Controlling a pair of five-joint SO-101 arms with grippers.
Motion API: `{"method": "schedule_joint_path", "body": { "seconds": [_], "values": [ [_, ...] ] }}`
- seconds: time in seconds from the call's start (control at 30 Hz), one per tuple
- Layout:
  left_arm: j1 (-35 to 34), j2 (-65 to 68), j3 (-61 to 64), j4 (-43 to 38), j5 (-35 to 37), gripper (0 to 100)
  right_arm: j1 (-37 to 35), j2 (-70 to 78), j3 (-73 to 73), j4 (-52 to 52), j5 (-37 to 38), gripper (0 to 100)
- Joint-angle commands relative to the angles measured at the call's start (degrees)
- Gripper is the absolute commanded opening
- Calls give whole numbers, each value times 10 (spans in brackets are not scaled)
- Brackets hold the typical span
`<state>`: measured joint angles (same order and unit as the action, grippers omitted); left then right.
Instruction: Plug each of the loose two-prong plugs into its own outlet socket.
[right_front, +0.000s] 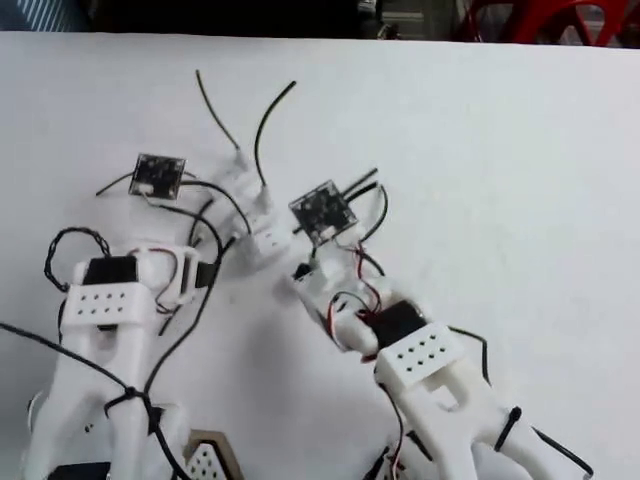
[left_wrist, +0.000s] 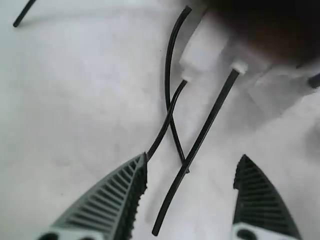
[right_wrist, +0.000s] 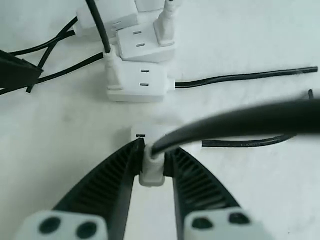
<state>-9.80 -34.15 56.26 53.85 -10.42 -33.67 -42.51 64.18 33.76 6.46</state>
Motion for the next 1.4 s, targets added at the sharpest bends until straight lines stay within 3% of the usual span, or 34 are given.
{"method": "schedule_joint_path", "body": {
  "seconds": [0.0, 0.47, 1.2, 1.37],
  "values": [
    [-7, -21, 42, -76, 4, 282, -11, -12, 11, -46, 17, 17],
    [-49, -20, 82, -117, 4, 282, -29, 97, 29, -174, 16, 17],
    [-49, -20, 83, -117, 4, 282, -27, 126, 31, -182, 15, 17],
    [-49, -20, 83, -117, 4, 282, -25, 178, 29, -225, 15, 17]
  ]
}}
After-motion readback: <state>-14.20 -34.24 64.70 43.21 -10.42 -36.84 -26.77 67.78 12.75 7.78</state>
